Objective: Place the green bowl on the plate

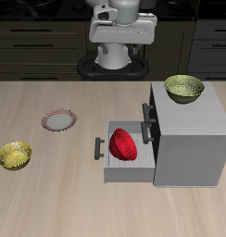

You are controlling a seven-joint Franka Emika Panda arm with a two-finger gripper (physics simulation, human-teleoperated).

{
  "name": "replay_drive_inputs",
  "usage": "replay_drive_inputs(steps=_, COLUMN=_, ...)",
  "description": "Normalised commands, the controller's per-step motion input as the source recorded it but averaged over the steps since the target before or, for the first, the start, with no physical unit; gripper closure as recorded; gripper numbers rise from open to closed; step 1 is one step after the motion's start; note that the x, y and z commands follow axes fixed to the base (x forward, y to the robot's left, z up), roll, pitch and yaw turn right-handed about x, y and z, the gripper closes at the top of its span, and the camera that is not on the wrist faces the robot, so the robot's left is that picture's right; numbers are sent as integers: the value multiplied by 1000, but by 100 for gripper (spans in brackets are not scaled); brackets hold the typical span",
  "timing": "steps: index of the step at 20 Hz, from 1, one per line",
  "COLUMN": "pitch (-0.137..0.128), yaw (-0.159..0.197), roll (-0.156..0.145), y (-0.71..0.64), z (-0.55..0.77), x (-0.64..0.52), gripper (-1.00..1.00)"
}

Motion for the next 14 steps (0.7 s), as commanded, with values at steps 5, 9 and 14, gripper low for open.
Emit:
replay_drive_inputs(steps=5, pitch=-13, yaw=17, roll=29, y=274, z=148, x=208, gripper=-100)
replay_drive_inputs(steps=9, pitch=-14, yaw=11, roll=21, y=269, z=170, x=191, gripper=-100)
replay_drive_inputs(steps=14, pitch=-12, yaw=19, roll=26, y=333, z=160, x=263, gripper=-100)
